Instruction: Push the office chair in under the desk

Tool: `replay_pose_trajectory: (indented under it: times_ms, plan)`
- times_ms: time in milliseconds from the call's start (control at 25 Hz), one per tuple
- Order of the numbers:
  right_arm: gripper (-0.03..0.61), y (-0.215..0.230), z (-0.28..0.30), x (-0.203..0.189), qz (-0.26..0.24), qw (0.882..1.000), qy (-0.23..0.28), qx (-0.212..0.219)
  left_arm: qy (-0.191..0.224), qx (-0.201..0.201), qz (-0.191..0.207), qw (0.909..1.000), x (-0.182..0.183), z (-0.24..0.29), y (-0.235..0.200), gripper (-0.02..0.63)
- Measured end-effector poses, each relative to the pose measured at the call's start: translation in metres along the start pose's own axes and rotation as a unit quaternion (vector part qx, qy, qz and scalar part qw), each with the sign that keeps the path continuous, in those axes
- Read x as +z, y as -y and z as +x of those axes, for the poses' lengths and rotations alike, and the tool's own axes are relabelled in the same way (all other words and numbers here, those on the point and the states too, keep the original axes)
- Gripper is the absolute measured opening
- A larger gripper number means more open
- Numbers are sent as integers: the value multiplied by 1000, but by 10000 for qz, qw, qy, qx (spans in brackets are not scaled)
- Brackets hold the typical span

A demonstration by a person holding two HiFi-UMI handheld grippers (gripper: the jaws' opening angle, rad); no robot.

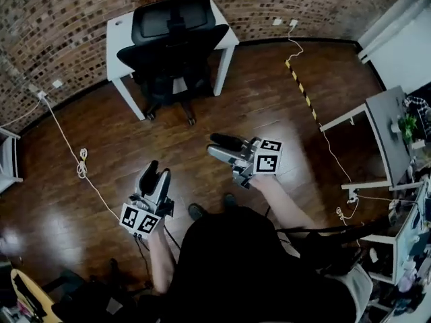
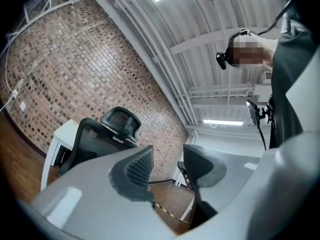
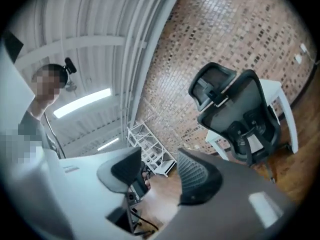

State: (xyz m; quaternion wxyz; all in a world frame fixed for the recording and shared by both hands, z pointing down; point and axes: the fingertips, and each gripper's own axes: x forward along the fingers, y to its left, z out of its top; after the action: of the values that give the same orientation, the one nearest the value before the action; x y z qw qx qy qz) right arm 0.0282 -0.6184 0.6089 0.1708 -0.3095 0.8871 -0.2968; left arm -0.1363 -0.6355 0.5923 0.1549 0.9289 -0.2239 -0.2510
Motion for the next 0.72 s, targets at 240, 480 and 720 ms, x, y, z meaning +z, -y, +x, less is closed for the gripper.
replay_pose_trajectory:
  times_ms: [240,480,720]
  plan:
    - [173,-95,-87,5,-895,9945,-350,412,-17,-221,465,9987,6,22,142,276]
    - [61,-99,-131,5,-1176,9924,-198,301,52,-472,927,9946,0,31,203,268]
    - [40,-89,-153,16,-1131,9921,-249,478,56,-423,1057,9935,-19,48,226,267]
